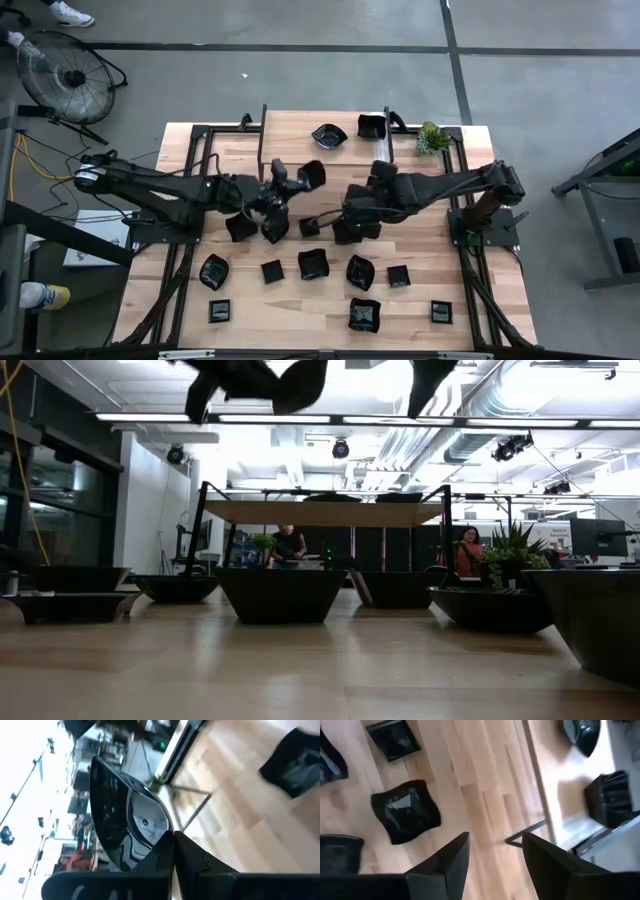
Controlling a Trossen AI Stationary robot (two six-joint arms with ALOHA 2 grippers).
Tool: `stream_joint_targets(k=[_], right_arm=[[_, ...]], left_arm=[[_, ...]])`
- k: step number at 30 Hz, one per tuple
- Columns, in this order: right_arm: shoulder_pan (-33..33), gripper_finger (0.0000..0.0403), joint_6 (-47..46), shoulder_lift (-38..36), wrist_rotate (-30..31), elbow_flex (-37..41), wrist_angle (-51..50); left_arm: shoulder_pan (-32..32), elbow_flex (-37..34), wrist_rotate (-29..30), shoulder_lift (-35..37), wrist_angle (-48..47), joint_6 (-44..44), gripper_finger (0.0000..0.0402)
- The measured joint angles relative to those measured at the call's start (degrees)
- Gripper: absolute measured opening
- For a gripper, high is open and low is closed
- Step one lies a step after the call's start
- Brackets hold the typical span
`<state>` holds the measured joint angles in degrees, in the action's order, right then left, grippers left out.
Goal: Pick & Place Mini shaped plates
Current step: Stack the leaf-shaped plate on top of the other leaf-shaped plate on the shelf
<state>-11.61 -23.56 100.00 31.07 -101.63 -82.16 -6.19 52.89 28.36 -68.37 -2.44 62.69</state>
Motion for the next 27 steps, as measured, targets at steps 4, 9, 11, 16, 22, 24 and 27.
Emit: stream_joint_targets(k=[4,9,11,16,22,24,27], right_arm=[[-1.1,0.0177,-0.5,-0.1,0.1,4.4,0.1],[-3.0,0.0177,-4.1,-0.1,2.9,11.6,0.5],[-3.9,0.0177,-6.7,-0.1,4.8,14.2,0.6],[-6.2,0.0177,-13.3,-0.2,8.1,19.7,0.5],[-9.8,0.0177,-21.2,-0.2,13.5,25.2,1.2],[-11.0,0.0177,-23.6,-0.2,14.7,27.1,1.1],[-12.6,0.0177,-27.4,-1.0,16.2,30.1,1.4]], left_arm=[[4.2,7.9,-0.4,-2.6,-11.2,-1.3,0.0000],[10.1,16.4,-6.4,-7.8,-21.6,-2.2,0.0000],[12.5,20.1,-8.3,-10.3,-25.8,-2.7,0.0000],[17.0,29.0,-10.2,-16.7,-31.7,-3.2,0.0000],[20.9,39.2,-15.7,-24.8,-39.5,-5.6,0.0000],[22.2,42.1,-16.8,-27.5,-42.7,-6.7,0.0000],[23.9,45.9,-16.4,-30.9,-46.3,-7.3,0.0000]])
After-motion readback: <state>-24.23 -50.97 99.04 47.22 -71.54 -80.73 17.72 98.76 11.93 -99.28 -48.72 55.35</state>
